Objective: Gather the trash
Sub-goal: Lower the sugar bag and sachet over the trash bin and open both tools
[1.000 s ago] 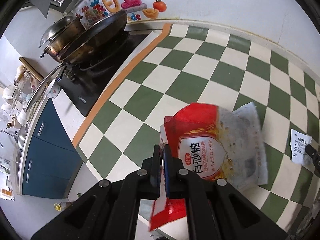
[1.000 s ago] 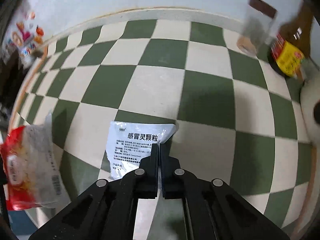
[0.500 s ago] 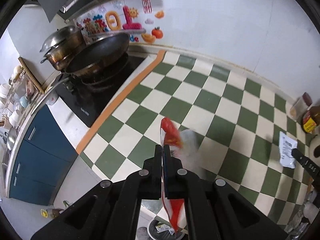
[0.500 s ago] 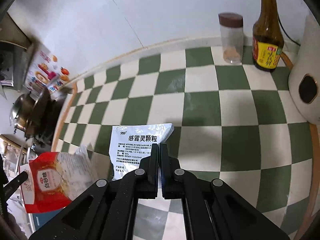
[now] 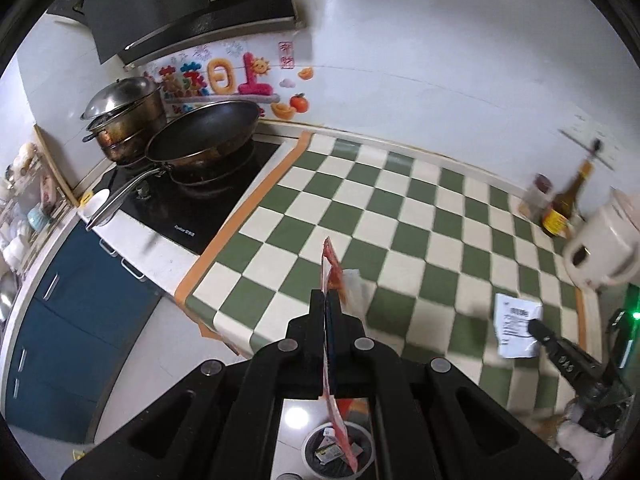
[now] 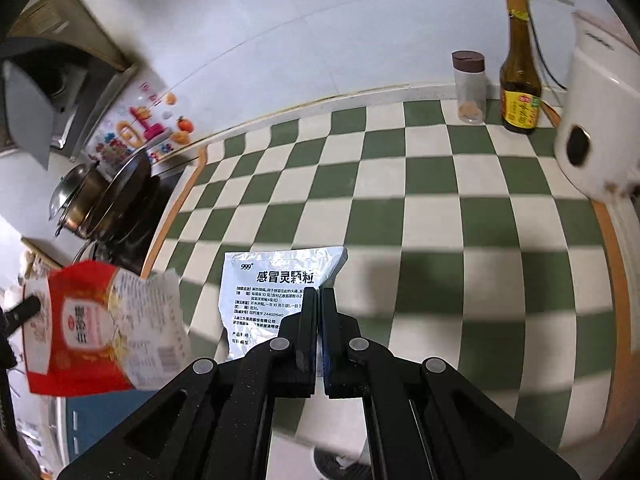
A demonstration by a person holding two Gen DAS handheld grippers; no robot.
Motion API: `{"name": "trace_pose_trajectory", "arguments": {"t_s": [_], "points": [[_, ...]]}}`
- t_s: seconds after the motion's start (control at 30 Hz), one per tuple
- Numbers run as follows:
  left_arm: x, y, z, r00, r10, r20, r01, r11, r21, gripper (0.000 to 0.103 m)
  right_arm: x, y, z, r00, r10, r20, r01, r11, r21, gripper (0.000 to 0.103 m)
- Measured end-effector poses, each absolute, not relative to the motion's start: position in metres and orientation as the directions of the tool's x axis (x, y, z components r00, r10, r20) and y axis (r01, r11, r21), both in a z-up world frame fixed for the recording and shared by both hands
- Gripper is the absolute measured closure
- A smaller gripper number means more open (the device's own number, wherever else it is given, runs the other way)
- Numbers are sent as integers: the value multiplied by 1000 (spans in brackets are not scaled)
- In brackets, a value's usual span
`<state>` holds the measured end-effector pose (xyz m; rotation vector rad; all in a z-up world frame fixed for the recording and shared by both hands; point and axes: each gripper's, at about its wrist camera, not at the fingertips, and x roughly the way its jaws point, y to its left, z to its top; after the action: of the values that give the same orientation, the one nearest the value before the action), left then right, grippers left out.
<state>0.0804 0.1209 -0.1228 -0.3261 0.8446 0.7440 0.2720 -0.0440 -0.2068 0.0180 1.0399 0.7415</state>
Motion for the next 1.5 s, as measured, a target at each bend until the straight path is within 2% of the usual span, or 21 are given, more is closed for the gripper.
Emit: {"name": "trace_pose_trajectory", "arguments": {"t_s": [0.27, 0.5, 0.63, 0.77, 1.0, 1.17, 1.33, 1.47, 1.5], "points": [[-19, 86, -157, 492, 294, -819, -568, 822, -46, 103, 122, -114, -224, 367, 494, -789, -442, 838, 319, 101], [-53, 74, -256, 389, 121, -913, -526, 843, -112, 103, 28, -166, -303, 287, 358, -888, -318, 910, 264, 101], [-46, 73, -343, 313, 43, -949, -544, 827, -142, 103, 5, -174, -376, 204, 273, -940, -298, 932, 206, 101], [-31, 74, -456, 238, -15, -971, -566, 810, -151, 103, 1, -174, -474, 129, 194, -972, -302, 942, 148, 101], [3, 66, -675, 128, -129, -983, -591, 786, -180, 103, 14, -171, -655, 59, 138, -989, -313, 943, 113, 101], [6, 49, -789, 26, -190, -981, -595, 786, -168, 103, 20, -172, -773, 12, 97, -995, -327, 941, 87, 101], [-4, 38, -824, -53, -186, -981, -582, 804, -121, 102, 18, -165, -841, -38, 75, -996, -340, 937, 83, 101], [-19, 37, -816, -74, -167, -983, -571, 816, -95, 98, 13, -154, -864, -94, 65, -993, -350, 932, 94, 100], [-23, 35, -811, -78, -160, -984, -572, 816, -87, 97, 14, -152, -869, -98, 63, -993, -350, 932, 94, 95]]}}
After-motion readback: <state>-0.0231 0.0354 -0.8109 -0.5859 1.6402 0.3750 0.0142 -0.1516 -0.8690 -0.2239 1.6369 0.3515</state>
